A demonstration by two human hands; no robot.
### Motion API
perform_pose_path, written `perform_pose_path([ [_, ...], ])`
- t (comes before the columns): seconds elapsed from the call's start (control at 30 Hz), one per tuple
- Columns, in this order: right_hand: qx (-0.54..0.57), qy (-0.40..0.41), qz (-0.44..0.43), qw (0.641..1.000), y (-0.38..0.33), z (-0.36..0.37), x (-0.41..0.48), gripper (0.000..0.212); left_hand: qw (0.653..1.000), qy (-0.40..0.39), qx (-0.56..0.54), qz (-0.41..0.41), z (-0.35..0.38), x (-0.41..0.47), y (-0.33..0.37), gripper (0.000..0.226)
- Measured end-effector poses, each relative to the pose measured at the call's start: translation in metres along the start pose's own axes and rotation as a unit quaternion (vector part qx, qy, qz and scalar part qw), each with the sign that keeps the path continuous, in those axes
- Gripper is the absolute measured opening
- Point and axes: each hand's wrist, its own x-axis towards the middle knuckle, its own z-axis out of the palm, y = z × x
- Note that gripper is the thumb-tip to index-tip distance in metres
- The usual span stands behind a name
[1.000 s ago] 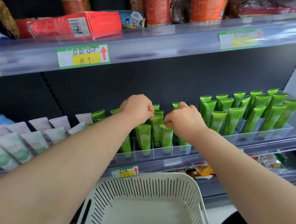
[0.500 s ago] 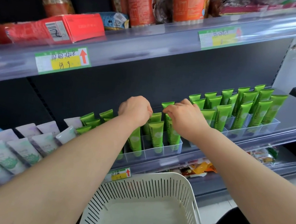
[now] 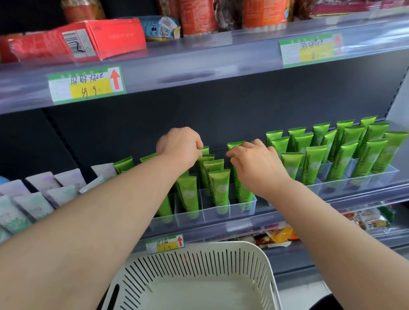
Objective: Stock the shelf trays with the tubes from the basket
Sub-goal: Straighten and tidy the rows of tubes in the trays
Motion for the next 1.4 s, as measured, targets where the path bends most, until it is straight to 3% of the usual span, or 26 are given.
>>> perform_pose_path([
  [0.13,-0.010,0.018,-0.003,1.000,0.004,0.003,0.000,0.033,0.999,-0.028,0.033,-0.004,0.009,0.007,0.001,0.007],
  [0.27,-0.009,0.025,0.000,1.000,0.007,0.002,0.002,0.033,0.999,0.001,0.043,0.002,0.016,0.009,0.006,0.010],
  [0.6,0.004,0.019,0.006,1.000,0.004,0.002,0.007,0.033,1.000,-0.012,-0.022,0.006,0.018,0.011,0.006,0.009],
  [0.7,0.007,0.012,0.010,1.000,0.003,0.003,0.009,0.033,0.997,0.022,-0.076,-0.005,0.016,0.012,0.000,0.015],
  [0.8,0.009,0.007,0.013,1.000,0.002,0.005,0.010,0.033,0.998,0.051,-0.048,-0.006,0.014,0.016,-0.005,0.012],
  [0.9,0.013,0.010,0.011,1.000,0.000,0.007,0.011,0.033,1.000,0.019,0.015,-0.008,0.014,0.023,-0.005,0.022],
  [1.03,0.015,0.016,0.013,1.000,0.002,0.009,0.012,0.034,0.999,-0.005,0.040,-0.018,0.017,0.028,-0.001,0.013],
  [1.4,0.024,0.014,0.021,0.999,0.013,0.016,0.014,0.034,1.000,0.000,-0.016,-0.018,0.026,0.033,0.013,0.008],
])
